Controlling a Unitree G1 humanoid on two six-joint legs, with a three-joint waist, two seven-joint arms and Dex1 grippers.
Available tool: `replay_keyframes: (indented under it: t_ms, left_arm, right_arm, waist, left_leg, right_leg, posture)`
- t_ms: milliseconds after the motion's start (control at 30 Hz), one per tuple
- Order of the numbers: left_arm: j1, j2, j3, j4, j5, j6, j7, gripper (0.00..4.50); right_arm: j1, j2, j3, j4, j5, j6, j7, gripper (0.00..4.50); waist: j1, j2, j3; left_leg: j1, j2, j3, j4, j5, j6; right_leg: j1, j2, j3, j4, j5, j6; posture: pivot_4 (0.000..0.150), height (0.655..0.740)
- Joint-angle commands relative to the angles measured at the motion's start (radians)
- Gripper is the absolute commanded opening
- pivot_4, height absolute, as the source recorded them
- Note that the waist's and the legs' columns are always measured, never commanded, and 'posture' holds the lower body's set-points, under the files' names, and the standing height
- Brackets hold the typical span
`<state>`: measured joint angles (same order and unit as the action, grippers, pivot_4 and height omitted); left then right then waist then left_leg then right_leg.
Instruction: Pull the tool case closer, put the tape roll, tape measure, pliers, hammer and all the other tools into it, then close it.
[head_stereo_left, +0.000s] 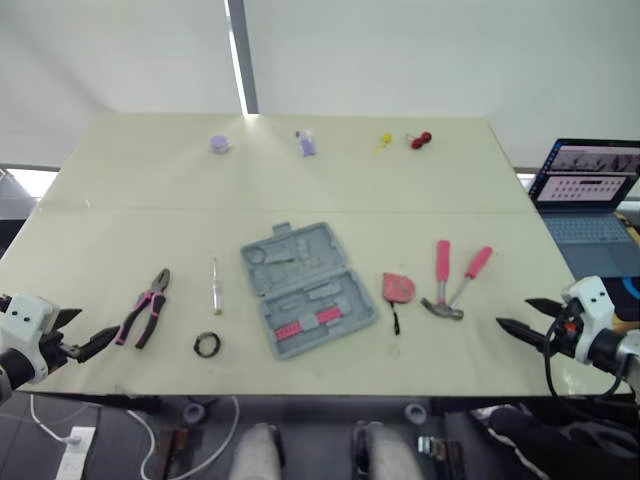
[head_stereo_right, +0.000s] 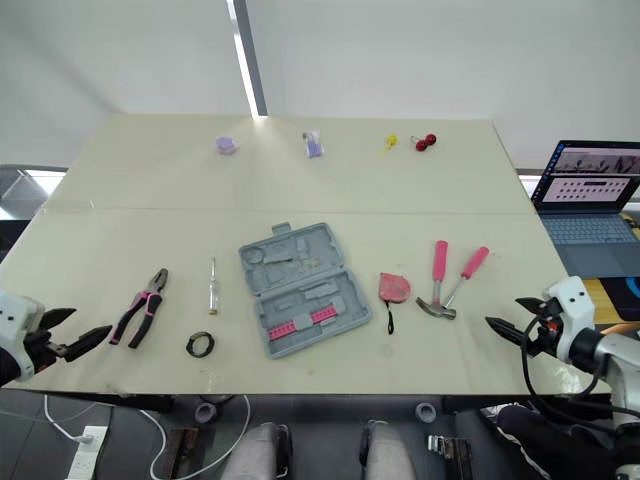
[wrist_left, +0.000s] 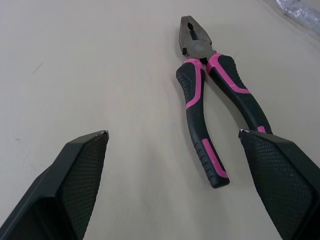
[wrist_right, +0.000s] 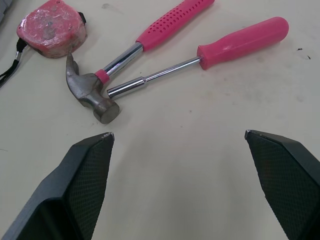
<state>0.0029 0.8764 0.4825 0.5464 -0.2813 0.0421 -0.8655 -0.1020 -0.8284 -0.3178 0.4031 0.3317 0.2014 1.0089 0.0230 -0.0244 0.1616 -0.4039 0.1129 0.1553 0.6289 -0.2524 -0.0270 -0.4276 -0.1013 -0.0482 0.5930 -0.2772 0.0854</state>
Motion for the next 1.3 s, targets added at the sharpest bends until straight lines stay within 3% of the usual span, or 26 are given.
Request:
replay_keyframes:
  t_ms: [33,900,1100,1267,1300]
  left_arm:
    - [-0.003,0.015,0.017,-0.006,-0.014,-0.008,-0.005,4.50]
    - [0.016,0.013,0.036,-0.018,-0.020,-0.009,0.012,4.50]
    - [0.013,-0.067,-0.018,-0.255,-0.062,0.103,0.048,4.50]
    - [-0.046,-0.179,-0.135,-0.486,-0.069,0.264,0.138,4.50]
    - [-0.070,-0.208,-0.180,-0.529,-0.050,0.308,0.176,4.25]
  right_arm:
    - [-0.006,-0.017,-0.022,0.004,0.004,-0.014,0.001,4.44]
    - [-0.024,-0.009,-0.007,-0.010,0.005,-0.013,0.003,4.44]
    - [-0.093,0.028,0.018,-0.157,0.063,0.088,-0.004,4.44]
    - [-0.223,0.092,0.136,-0.230,0.055,0.157,0.001,4.44]
    - [-0.278,0.119,0.179,-0.215,0.030,0.151,-0.006,4.49]
  waist:
    - [0.000,0.000,0.000]
    - [-0.002,0.000,0.000]
    - [-0.002,0.001,0.000]
    - [-0.001,0.000,0.000]
    - [-0.003,0.000,0.000]
  left_leg:
    - [0.000,0.000,0.000,0.000,0.000,0.000]
    - [0.000,0.000,0.000,0.000,0.000,0.000]
    - [-0.001,0.000,0.001,0.000,0.000,0.000]
    - [-0.001,0.000,0.001,0.002,0.001,0.001]
    - [-0.002,0.000,0.001,0.002,0.001,0.001]
  right_leg:
    - [0.000,0.000,0.000,0.000,0.000,0.000]
    - [0.000,0.000,0.000,0.000,0.000,0.000]
    - [0.001,0.000,0.001,0.002,0.000,0.000]
    - [0.003,0.002,0.002,0.005,0.002,0.003]
    - [0.003,0.002,0.002,0.006,0.002,0.003]
  posture:
    - [0.150,0.7400]
    - [0.150,0.7400]
    - [0.150,0.7400]
    - [0.150,0.7400]
    - [0.150,0.7400]
